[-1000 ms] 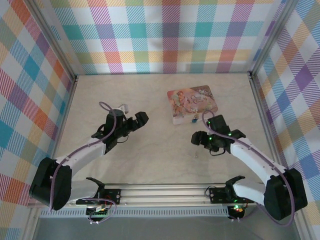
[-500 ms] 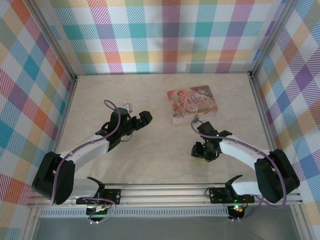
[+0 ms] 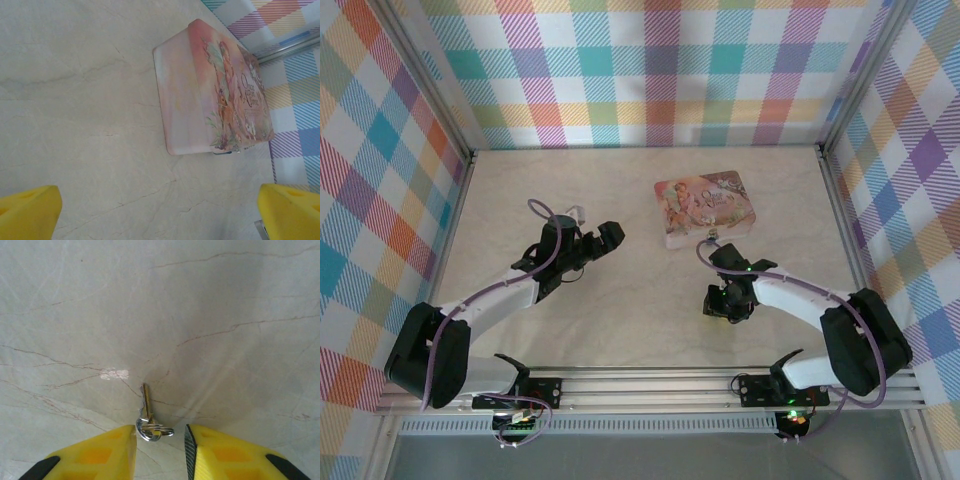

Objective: Unlock a padlock with a key

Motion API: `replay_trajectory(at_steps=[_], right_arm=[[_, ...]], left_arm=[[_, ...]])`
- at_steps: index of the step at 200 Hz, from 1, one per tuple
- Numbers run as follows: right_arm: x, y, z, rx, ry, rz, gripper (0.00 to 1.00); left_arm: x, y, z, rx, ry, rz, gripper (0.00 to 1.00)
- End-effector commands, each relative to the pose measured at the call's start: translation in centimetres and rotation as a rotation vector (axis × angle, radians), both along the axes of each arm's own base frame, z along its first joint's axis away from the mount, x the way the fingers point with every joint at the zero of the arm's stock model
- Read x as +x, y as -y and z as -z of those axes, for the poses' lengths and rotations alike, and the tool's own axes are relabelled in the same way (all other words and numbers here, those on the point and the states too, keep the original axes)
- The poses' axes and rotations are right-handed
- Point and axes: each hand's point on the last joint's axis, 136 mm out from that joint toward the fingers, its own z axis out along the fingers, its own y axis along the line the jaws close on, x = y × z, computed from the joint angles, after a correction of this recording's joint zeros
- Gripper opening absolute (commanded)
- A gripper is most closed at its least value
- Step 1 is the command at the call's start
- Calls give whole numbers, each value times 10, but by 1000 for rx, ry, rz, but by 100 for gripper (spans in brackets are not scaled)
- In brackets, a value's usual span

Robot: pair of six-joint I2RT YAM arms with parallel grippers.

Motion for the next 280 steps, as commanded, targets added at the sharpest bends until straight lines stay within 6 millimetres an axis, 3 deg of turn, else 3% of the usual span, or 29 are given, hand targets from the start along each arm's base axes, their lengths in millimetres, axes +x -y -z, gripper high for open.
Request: replay_trajectory(at_steps=[1,106,188,230,280], right_arm=[[5,-5,-4,0,13,-15,30],[5,-4,-6,-20,14,-23,16],[8,-4,-11,-33,31,-32,18],[27,-16,-36,28,150,-57,27],[71,-44,-65,53,273,-163,31]], left_arm=[[5,7,-12,-13,27,8,100],[4,7,-13,-4,30,12,100],[4,6,-14,2,34,11,100],[4,3,-21,23,52,4,100],[4,-2,-26,35,66,-13,100]])
